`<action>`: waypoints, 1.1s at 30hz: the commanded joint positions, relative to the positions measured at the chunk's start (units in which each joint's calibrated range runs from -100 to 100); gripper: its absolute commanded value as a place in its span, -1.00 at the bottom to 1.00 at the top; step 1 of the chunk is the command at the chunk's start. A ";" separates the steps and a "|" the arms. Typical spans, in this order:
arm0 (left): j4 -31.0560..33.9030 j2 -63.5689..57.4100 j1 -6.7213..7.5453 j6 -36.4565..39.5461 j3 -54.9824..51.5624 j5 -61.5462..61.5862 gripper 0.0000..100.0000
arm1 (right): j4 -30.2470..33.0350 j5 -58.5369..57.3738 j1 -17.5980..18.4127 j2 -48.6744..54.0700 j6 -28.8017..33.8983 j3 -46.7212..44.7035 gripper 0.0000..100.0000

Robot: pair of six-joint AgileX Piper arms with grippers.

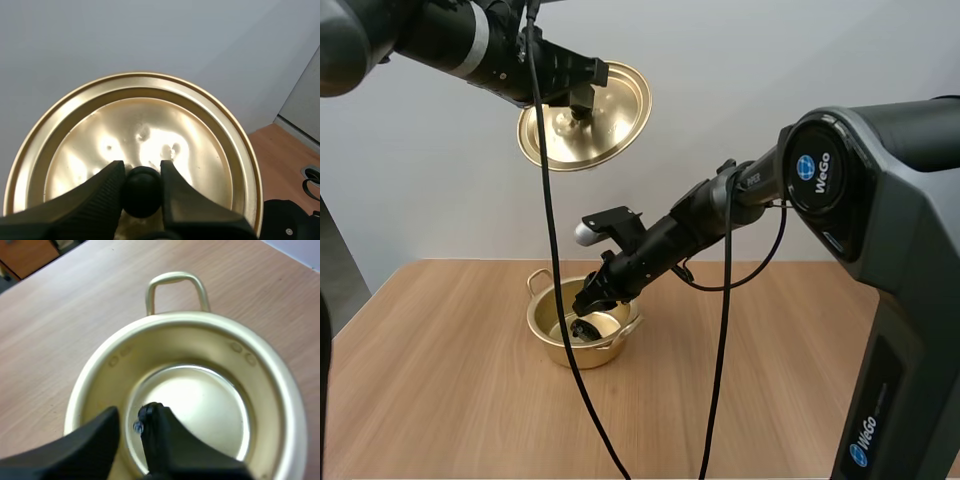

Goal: Open the pot, put the car inside, and close it

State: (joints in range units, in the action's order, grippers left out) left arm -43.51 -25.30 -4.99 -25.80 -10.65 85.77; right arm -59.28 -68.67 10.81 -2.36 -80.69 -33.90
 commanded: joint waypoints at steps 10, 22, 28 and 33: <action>11.21 4.79 2.04 -0.28 -11.37 2.18 -1.00 | 10.92 32.83 -10.23 4.22 11.45 -2.79 -1.00; 15.43 20.68 3.87 -0.81 -20.28 -7.16 -1.00 | 7.94 25.64 -17.66 7.90 10.37 -2.79 -1.00; 14.89 21.73 4.12 -2.79 -24.73 -15.88 -1.00 | 5.88 24.86 -17.66 9.87 9.88 -2.79 -1.00; 12.30 21.73 4.18 -7.49 -28.63 -20.90 -1.00 | 5.73 24.86 -17.66 10.01 9.88 -2.79 -1.00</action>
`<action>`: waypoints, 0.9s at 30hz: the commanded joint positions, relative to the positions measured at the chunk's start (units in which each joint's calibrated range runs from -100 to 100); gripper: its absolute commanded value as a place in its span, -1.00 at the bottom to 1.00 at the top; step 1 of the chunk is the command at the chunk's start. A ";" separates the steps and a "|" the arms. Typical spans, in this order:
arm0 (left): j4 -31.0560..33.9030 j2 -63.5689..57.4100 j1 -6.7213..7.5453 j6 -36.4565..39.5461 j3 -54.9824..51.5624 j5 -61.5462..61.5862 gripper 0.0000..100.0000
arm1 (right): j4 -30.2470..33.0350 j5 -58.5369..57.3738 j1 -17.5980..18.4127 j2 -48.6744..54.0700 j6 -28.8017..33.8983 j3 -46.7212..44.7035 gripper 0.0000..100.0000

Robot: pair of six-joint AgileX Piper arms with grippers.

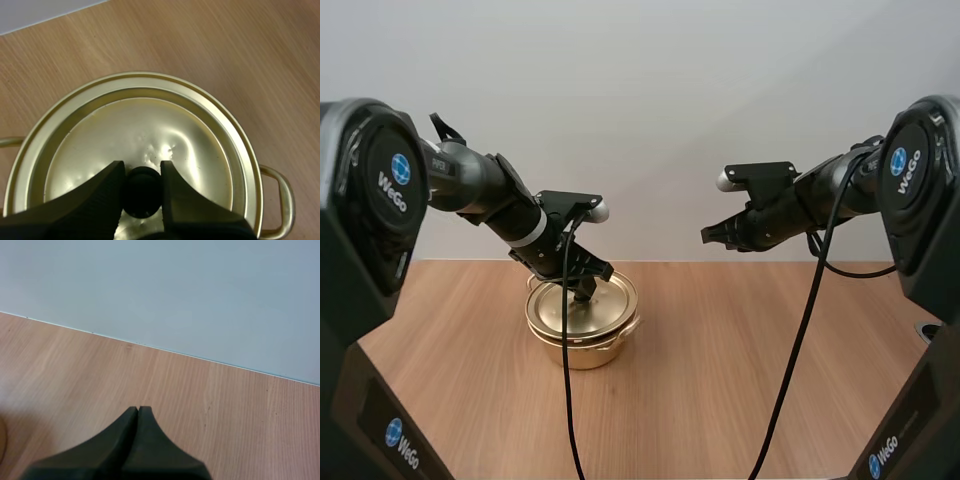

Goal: Open the pot, put the car inside, and close it

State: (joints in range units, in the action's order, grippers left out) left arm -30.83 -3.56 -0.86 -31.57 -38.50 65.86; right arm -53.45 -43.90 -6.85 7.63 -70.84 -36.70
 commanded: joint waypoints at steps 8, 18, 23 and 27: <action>-1.20 -0.15 0.05 -4.24 -2.10 -1.66 0.51 | 0.09 -0.47 0.01 0.02 0.03 0.02 -1.00; -22.15 -21.12 -0.60 -11.89 2.61 -14.61 1.00 | -2.76 -1.04 0.01 0.47 -2.43 -0.21 -1.00; -41.90 -44.15 -3.29 -24.17 -7.34 -16.44 1.00 | -10.74 0.43 0.01 5.26 -10.24 -3.23 -1.00; -33.52 -61.53 -7.60 -18.57 -17.59 -8.10 1.00 | -13.97 1.04 0.01 11.83 -14.32 -5.59 -1.00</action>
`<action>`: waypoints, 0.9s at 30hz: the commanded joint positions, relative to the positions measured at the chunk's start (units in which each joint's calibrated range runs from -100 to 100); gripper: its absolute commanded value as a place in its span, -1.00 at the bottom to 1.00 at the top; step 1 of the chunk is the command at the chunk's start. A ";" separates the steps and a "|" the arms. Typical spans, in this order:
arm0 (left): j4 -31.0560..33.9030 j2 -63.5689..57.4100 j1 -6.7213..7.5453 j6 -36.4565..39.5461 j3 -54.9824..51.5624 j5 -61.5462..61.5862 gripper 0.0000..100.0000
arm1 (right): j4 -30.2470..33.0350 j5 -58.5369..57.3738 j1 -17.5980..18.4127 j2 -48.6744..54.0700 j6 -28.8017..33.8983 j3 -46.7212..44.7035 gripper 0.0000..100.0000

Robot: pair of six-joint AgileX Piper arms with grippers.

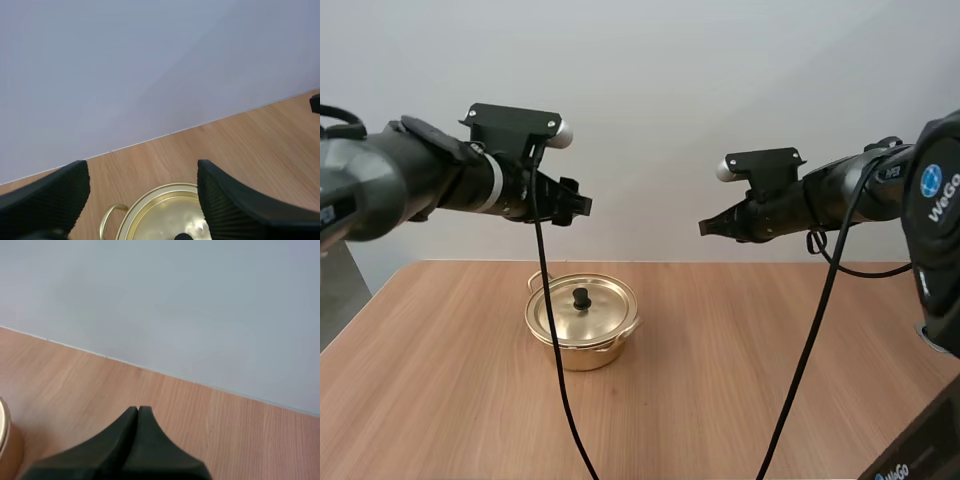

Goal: Open the pot, put the car inside, and close it

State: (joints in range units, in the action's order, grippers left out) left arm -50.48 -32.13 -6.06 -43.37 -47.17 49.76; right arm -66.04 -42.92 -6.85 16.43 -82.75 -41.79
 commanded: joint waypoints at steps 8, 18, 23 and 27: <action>10.12 -58.82 -5.81 17.86 -22.32 -2.56 1.00 | -5.38 1.97 -0.34 16.37 -5.68 -7.00 -1.00; 46.14 -60.23 2.50 45.05 -36.73 -14.88 1.00 | -5.26 2.16 -3.53 38.17 -10.41 -25.09 -1.00; 54.95 -63.56 4.65 55.45 -41.17 -9.81 1.00 | -2.24 3.08 -3.53 50.75 -10.21 -33.04 -1.00; 56.77 -64.18 4.74 57.64 -41.44 -10.33 1.00 | 3.93 3.87 -3.53 56.73 -1.13 -37.28 -1.00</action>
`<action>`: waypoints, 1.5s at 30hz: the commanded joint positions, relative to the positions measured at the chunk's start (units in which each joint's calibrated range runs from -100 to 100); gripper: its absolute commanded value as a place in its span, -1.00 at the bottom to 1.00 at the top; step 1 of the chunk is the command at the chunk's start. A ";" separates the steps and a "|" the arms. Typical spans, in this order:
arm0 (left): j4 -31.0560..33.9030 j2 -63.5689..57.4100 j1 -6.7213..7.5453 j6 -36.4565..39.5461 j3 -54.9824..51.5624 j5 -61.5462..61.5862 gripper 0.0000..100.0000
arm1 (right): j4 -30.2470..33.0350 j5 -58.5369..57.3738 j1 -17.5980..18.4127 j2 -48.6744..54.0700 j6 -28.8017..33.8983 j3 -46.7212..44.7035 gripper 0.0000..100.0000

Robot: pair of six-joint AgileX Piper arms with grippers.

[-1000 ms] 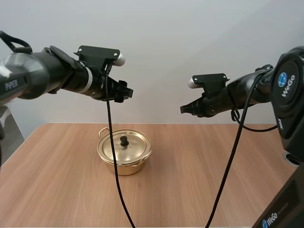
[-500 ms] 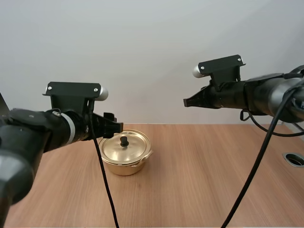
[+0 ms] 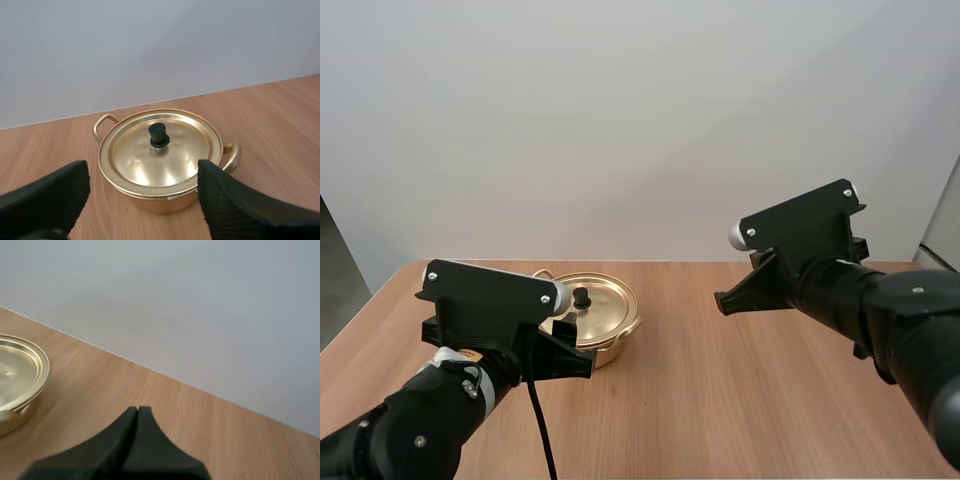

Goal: Open the pot, put the car inside, and close it

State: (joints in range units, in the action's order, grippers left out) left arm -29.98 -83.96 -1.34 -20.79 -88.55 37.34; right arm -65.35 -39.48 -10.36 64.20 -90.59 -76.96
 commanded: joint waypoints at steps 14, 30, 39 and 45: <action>29.98 -12.35 -0.05 34.51 -0.05 1.37 1.00 | 14.02 0.66 -0.02 13.33 23.89 -16.04 -1.00; 32.77 -12.35 -0.05 34.51 -11.45 -11.56 1.00 | 27.59 19.65 8.37 35.80 33.58 -23.04 -1.00; 32.77 -12.67 -0.05 34.51 -11.45 -11.42 0.39 | 60.78 8.38 8.37 35.80 71.27 -23.04 -1.00; 32.77 -12.67 -0.05 34.51 -11.45 -11.42 -1.00 | 63.08 8.14 8.37 35.80 73.40 -23.04 -1.00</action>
State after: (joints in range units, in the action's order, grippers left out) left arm 2.76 -96.55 -1.34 13.77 -100.00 25.90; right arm -19.14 -30.84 -1.98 100.00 -40.32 -100.00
